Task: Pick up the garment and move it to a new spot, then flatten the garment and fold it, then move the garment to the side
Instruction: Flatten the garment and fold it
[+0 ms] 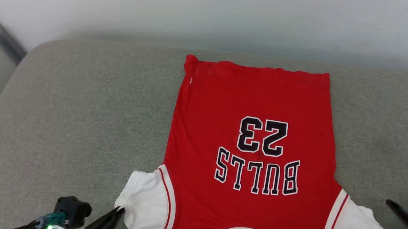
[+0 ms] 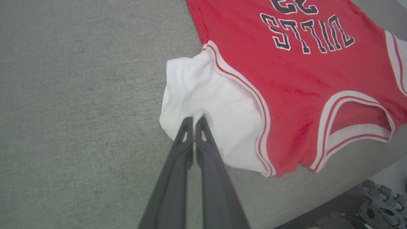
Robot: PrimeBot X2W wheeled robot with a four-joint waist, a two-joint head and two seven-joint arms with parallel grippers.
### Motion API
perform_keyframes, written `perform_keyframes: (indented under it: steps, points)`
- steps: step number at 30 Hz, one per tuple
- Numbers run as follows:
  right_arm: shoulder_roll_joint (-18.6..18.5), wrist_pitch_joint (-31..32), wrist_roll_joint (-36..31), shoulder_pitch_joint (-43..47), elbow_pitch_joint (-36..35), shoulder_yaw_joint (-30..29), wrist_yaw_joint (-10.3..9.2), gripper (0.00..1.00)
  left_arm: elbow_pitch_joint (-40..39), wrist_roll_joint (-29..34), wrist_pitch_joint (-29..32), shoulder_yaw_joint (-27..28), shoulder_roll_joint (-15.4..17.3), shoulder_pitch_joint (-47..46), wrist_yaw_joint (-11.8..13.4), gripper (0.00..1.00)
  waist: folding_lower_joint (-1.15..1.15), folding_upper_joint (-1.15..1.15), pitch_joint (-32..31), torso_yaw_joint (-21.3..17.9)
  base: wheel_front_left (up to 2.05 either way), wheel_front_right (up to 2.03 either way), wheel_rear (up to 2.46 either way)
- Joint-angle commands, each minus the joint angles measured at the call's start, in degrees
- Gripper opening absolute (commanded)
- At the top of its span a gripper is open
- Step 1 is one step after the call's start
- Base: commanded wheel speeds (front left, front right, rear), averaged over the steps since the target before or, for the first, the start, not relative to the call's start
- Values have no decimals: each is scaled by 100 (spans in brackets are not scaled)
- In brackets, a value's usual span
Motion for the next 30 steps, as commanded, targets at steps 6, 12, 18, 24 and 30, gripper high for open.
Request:
perform_keyframes:
  steps: [6, 12, 18, 24, 30]
  points:
    - [141, 1292, -42, -951, -408, -644, -3, 100, -906, 189, 306, -151, 150, -237, 2, 0, 0, 0, 641, 472, 0, 0, 0]
    - [445, 2786, -543, -2488, -368, -893, -3, 100, -1536, 275, 603, -227, 224, -436, 49, 0, 0, 0, 1389, 888, 0, 0, 0]
    - [717, 4252, -1290, -4122, 265, -1074, -3, 100, -2014, 411, 751, -297, 193, -672, 81, 0, 0, 0, 2045, 1320, 0, 0, 0]
    - [709, 5217, -2109, -5362, 861, -1144, -3, 100, -2338, 646, 677, -308, 135, -822, 163, 0, 0, 0, 2535, 1740, 0, 0, 0]
    - [702, 5595, -2638, -5906, 1168, -1252, -3, 100, -2427, 729, 623, -506, -71, -1008, 84, 0, 0, 0, 2784, 2004, 0, 0, 0]
